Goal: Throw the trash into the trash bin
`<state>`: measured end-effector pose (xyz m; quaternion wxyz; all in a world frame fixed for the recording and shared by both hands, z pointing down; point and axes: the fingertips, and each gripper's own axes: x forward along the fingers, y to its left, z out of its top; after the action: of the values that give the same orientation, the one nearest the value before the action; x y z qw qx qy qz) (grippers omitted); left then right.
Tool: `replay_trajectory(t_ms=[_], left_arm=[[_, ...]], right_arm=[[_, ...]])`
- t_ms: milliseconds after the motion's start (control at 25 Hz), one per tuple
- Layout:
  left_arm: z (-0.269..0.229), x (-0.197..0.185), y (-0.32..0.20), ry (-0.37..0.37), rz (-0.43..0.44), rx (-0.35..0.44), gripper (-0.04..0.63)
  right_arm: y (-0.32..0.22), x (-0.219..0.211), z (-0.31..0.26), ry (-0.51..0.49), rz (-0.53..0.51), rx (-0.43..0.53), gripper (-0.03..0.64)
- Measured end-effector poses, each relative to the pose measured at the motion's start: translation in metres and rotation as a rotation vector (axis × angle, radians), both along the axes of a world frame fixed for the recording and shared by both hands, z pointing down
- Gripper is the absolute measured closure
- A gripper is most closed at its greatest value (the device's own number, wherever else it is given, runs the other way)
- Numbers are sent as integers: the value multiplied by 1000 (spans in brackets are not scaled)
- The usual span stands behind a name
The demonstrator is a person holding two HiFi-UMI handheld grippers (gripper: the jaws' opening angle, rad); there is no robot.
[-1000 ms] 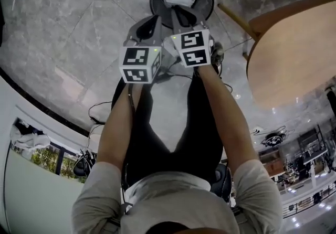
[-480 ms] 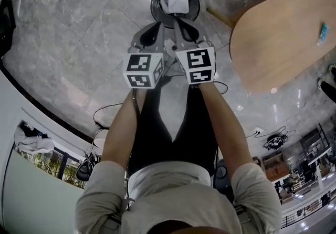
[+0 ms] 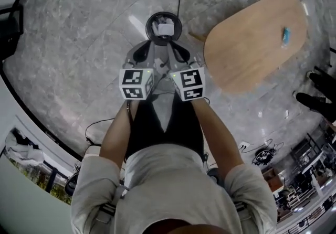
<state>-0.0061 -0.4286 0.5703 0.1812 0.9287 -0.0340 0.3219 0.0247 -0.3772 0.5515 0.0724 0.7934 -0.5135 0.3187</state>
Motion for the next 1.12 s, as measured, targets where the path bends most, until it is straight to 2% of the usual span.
replay_trajectory(t_ms=[280, 520, 920, 1120], left_arm=[[-125, 2, 19, 161, -7, 84, 580], [-200, 18, 41, 275, -43, 151, 580], [-268, 33, 90, 382, -29, 184, 580], [-275, 46, 116, 395, 14, 209, 580]], right_arm=[[28, 5, -129, 121, 30, 123, 609], [44, 19, -214, 236, 47, 221, 609], [94, 30, -281, 337, 92, 302, 609], [114, 41, -300, 370, 109, 338, 609]])
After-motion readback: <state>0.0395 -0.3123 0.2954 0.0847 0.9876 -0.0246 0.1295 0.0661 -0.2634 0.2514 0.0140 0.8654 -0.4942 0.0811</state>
